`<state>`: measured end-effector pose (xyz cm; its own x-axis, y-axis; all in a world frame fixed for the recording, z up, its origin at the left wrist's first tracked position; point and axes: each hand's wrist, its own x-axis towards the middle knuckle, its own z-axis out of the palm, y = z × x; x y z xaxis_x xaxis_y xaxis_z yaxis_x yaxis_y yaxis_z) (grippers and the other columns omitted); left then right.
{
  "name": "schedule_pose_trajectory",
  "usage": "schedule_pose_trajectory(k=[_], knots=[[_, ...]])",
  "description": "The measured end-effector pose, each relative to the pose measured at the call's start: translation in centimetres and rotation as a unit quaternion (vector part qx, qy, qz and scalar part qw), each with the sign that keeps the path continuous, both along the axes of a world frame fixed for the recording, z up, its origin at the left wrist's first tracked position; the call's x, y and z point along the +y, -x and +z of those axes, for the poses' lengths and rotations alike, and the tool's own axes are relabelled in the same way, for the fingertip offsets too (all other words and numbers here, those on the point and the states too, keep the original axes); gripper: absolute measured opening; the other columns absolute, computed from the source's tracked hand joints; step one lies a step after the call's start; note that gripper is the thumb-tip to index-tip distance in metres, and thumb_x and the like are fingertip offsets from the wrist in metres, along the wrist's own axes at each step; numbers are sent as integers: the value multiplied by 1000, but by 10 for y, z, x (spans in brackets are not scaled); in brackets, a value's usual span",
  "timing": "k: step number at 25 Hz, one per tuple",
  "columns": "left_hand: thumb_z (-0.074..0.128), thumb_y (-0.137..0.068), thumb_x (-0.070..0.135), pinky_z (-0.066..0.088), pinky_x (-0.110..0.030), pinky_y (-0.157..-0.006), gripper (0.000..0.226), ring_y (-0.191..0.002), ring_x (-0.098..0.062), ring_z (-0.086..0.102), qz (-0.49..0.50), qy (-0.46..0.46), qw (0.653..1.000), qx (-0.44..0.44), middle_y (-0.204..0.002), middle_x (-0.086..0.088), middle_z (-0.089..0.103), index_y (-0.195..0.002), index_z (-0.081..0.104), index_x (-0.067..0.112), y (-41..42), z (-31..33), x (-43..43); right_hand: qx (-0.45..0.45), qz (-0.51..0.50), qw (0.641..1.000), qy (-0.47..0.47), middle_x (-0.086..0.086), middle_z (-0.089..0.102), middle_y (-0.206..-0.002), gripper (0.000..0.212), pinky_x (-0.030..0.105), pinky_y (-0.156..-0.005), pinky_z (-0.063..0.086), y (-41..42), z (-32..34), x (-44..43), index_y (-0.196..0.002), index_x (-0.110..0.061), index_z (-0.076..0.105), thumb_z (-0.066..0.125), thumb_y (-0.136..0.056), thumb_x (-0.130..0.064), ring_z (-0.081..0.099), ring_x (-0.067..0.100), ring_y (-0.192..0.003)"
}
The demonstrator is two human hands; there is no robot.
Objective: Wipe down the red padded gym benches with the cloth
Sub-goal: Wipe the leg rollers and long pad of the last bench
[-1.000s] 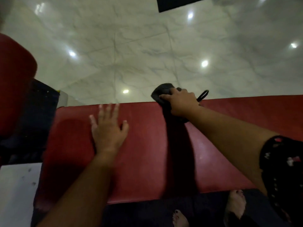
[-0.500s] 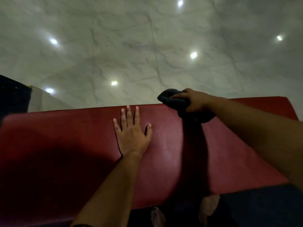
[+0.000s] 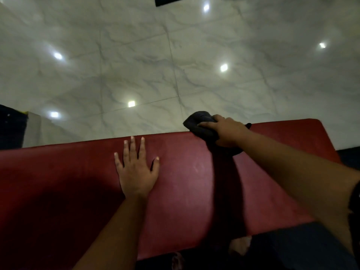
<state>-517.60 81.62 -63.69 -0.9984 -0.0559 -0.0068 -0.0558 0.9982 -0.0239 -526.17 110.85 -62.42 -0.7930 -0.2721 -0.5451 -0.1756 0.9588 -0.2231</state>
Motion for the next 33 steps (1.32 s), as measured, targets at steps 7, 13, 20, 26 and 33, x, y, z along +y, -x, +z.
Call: schedule_pose_trajectory(k=[7,13,20,26,33], knots=[[42,-91,41,-7,-50,-119,65,-151,-21,13,31,-199,979,-8,-160,0,28,-153,33,22,19,-1,114,-7,-63,987,-147,9,29,-147,64,53,-95,43,-4,-7,18,-148,-39,26,57,-92,-33,40,38,-127],[23,-92,46,-3,-48,-120,68,-151,-19,14,-204,-78,973,-78,-162,0,23,-154,28,21,10,-38,195,-25,-60,988,-137,6,30,-147,68,47,-91,44,0,-17,101,-148,-47,22,58,-92,-35,45,36,-122],[28,-92,50,7,-48,-121,70,-150,-22,18,-221,-40,971,-82,-161,-3,26,-155,27,20,8,-51,196,-33,-51,993,-103,6,28,-149,66,47,-91,43,5,-29,115,-149,-42,27,59,-92,-30,44,37,-125],[27,-91,51,9,-49,-120,70,-150,-22,19,-215,-34,972,-90,-161,-2,27,-155,28,22,8,-51,197,-41,-97,987,-120,5,34,-139,65,46,-86,48,0,-40,188,-145,-50,27,60,-91,-33,50,36,-111],[28,-89,54,7,-47,-119,70,-149,-20,22,-213,-30,972,-92,-160,0,29,-152,34,24,11,-50,195,-37,-149,983,99,13,34,-138,77,40,-90,48,-23,-48,193,-145,-42,37,69,-80,-17,51,37,-110]])
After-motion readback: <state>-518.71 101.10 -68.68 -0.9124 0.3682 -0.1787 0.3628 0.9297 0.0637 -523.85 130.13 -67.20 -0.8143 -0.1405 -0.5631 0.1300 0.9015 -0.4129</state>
